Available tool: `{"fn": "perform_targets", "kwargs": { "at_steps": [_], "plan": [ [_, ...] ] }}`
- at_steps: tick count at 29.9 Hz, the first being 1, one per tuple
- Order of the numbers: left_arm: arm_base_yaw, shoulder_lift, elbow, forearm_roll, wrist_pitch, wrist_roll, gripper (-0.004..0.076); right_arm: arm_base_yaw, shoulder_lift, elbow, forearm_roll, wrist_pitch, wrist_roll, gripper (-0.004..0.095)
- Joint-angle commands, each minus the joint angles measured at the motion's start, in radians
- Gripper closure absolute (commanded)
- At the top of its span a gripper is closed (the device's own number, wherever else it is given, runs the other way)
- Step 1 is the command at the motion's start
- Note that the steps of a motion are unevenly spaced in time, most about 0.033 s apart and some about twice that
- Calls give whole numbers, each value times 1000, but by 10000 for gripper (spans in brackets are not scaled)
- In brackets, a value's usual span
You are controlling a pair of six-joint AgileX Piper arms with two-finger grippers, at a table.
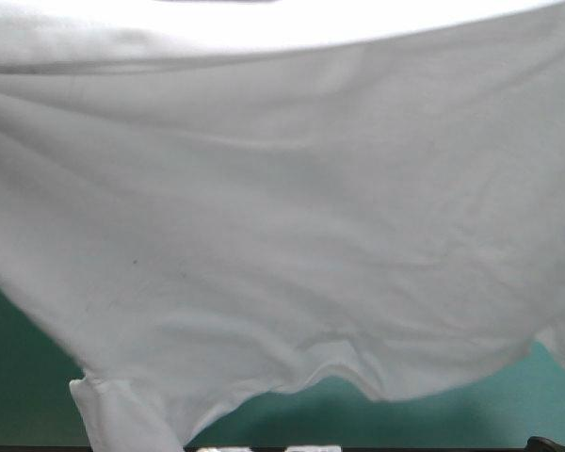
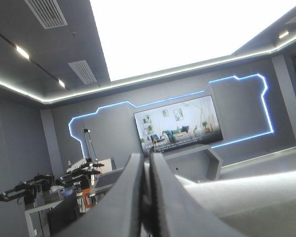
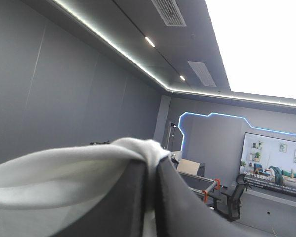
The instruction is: Fold the cloth
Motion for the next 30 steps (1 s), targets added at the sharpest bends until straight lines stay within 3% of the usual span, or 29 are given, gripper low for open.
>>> {"fn": "perform_targets", "kwargs": {
  "at_steps": [1, 4, 10, 15, 18, 21, 25, 30],
  "plan": [
    [-6, 26, -3, -9, -90, 1, 733, -2, 24, -3, 3, -73, -19, 925],
    [-6, 74, -3, -16, -130, -11, 733, -2, 60, -3, -118, -77, 5, 925],
    [-6, 245, -3, -82, -188, -30, 733, -2, 177, -3, -538, -107, 172, 925],
    [-6, 442, -17, -147, -357, -12, 733, -48, 299, -3, -794, -182, 250, 925],
    [-6, 546, -85, -208, -385, 65, 733, -221, 365, -3, -716, -298, 322, 925],
    [-14, 636, -186, -226, -435, 110, 733, -397, 446, -3, -479, -392, 319, 925],
    [-17, 725, -296, -228, -507, 110, 733, -560, 546, -3, -203, -408, 310, 925],
    [-27, 779, -311, -230, -624, 148, 733, -716, 648, -3, 77, -440, 238, 925]
  ]
}}
